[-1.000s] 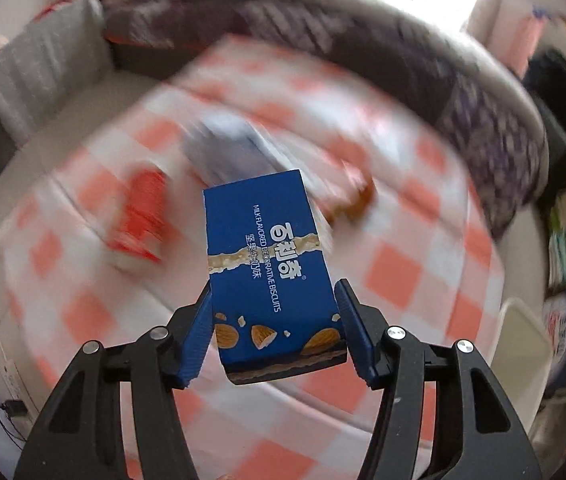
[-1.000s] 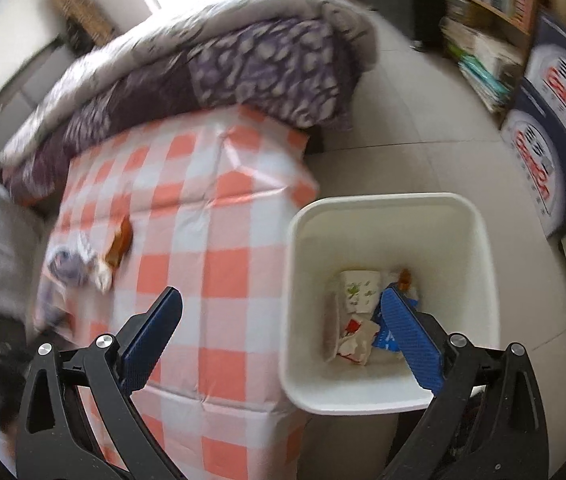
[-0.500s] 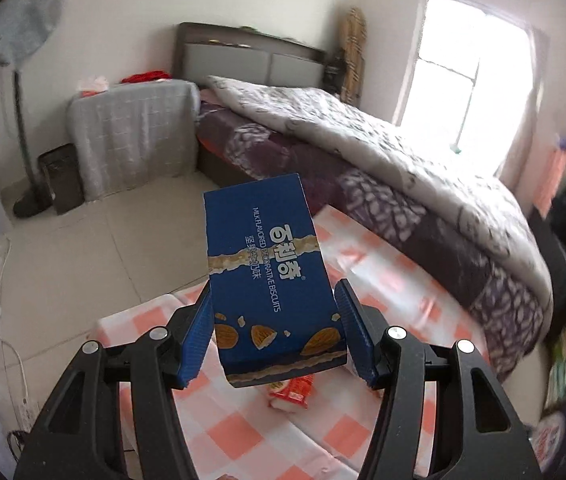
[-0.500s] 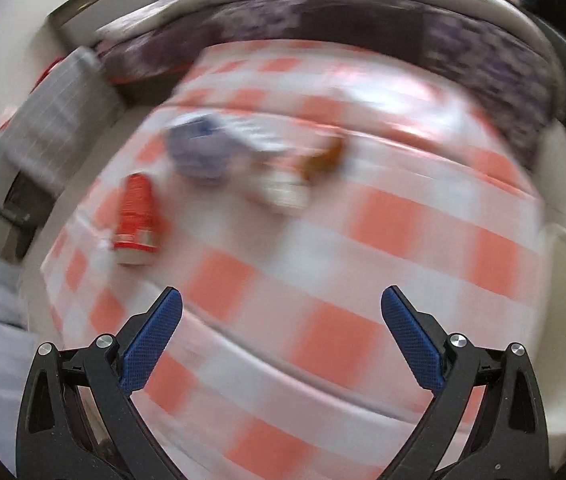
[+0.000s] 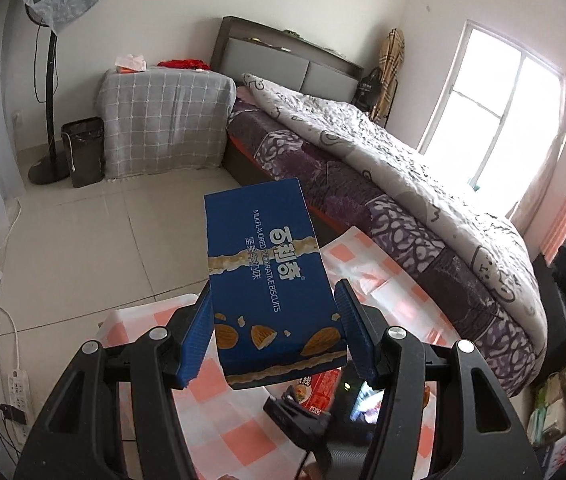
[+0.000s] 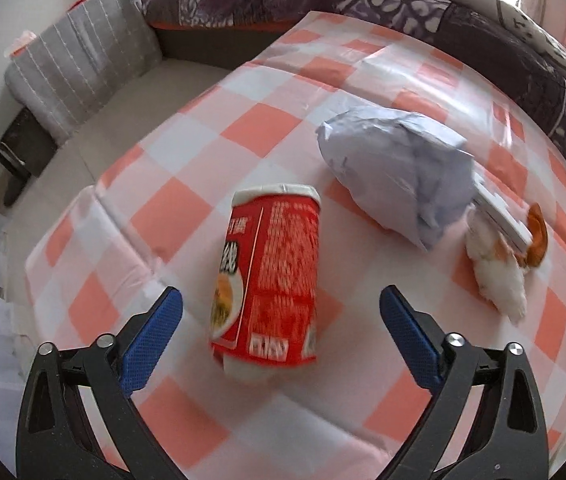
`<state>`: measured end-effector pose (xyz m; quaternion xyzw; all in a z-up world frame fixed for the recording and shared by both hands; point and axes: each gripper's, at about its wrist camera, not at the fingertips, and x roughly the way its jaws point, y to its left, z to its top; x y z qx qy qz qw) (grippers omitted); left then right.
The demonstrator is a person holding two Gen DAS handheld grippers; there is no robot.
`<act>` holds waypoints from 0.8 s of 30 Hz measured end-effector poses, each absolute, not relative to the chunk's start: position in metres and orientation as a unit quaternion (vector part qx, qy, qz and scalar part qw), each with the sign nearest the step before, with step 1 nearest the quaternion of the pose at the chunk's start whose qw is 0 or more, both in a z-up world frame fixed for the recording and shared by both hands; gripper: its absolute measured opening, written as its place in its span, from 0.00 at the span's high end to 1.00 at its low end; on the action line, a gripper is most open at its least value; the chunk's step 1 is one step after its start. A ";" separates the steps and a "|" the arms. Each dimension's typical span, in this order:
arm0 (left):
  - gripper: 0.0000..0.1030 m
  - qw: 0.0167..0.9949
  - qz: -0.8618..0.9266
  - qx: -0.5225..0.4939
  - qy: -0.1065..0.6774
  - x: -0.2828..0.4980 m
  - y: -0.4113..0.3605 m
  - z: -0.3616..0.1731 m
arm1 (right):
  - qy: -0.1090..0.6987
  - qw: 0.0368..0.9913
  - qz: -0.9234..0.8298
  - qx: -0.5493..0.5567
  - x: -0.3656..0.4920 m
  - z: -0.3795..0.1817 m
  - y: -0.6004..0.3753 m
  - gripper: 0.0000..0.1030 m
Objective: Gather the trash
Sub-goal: 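Grasp the blue biscuit box with the left tool while the right tool grasps the red cup, then carry the blue box and red cup over the white bin and release both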
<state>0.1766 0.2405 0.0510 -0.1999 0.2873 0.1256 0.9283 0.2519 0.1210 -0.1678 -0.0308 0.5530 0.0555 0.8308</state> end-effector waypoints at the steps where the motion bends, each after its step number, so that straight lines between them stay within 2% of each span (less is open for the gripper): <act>1: 0.43 0.929 0.125 -0.200 0.286 0.176 0.241 0.052 | 0.559 0.826 0.057 -0.034 0.255 -0.173 0.123 0.25; 2: 0.43 0.929 0.124 -0.200 0.285 0.176 0.241 0.052 | 0.569 0.820 0.060 -0.036 0.257 -0.177 0.123 0.46; 3: 0.43 0.929 0.124 -0.201 0.285 0.177 0.241 0.052 | 0.579 0.812 0.065 -0.033 0.258 -0.182 0.123 0.53; 9: 0.44 0.928 0.120 -0.201 0.289 0.177 0.235 0.052 | 0.555 0.828 0.069 -0.025 0.240 -0.165 0.106 0.56; 24: 0.43 0.945 0.093 -0.147 0.275 0.172 0.183 0.053 | 0.482 0.876 0.014 0.005 0.182 -0.072 0.010 0.56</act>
